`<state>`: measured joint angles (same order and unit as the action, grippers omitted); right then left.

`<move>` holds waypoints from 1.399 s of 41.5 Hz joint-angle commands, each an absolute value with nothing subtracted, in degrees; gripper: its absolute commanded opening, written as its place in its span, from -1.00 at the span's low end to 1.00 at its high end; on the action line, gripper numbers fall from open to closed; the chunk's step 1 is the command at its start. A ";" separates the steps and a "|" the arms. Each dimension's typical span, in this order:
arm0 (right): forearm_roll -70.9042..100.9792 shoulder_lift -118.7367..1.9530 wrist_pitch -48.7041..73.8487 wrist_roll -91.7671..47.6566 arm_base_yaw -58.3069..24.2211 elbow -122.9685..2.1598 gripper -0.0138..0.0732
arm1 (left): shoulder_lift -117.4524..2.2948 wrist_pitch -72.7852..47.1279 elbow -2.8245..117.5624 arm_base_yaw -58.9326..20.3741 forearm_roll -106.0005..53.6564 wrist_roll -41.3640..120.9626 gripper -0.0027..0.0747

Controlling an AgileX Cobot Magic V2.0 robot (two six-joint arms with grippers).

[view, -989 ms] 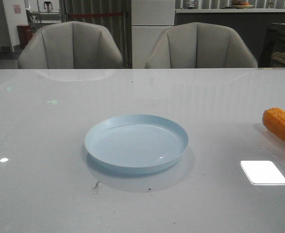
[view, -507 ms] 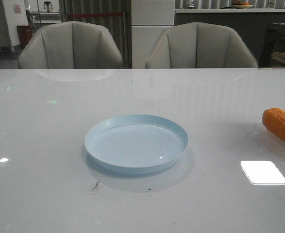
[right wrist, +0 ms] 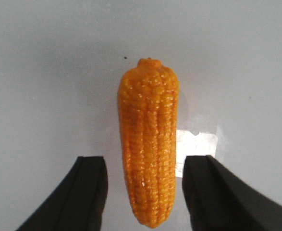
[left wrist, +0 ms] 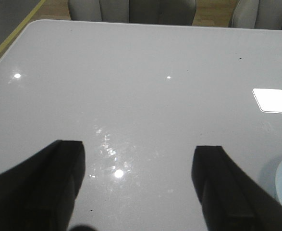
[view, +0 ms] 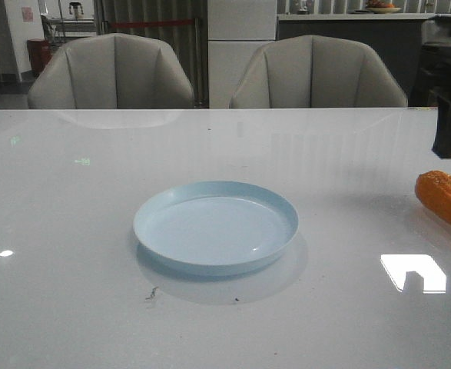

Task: Place corn on plate with both arms
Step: 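Lower the right gripper over the orange corn cob, then close the right gripper on the corn cob and lift it, then carry the corn cob with the right gripper over the plate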

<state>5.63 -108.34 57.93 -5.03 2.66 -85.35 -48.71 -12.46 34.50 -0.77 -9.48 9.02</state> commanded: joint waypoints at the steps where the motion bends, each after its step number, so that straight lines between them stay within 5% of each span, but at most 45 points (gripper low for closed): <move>1: 4.82 -107.92 58.60 -5.71 3.04 -87.73 0.39 | -48.14 -8.05 36.18 -0.70 -10.26 8.64 0.43; 38: 4.69 -115.83 60.73 -5.71 3.04 -87.73 0.37 | -48.14 -9.05 36.18 -0.70 -10.26 8.64 0.43; 42: 4.69 -116.49 60.70 -5.82 3.04 -87.73 0.15 | -48.14 -9.05 36.18 -0.70 -10.26 8.64 0.43; 49: 5.33 -117.37 62.08 -5.95 3.04 -88.69 -0.60 | -48.14 -9.05 36.18 -0.70 -10.26 8.64 0.43; 58: 9.50 -117.17 69.07 -7.80 2.26 -98.24 -0.53 | -48.14 -9.05 36.18 -0.70 -10.26 8.64 0.43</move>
<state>6.57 -120.08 65.63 -6.60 2.80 -92.44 -48.71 -13.13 34.50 -0.77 -9.58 8.94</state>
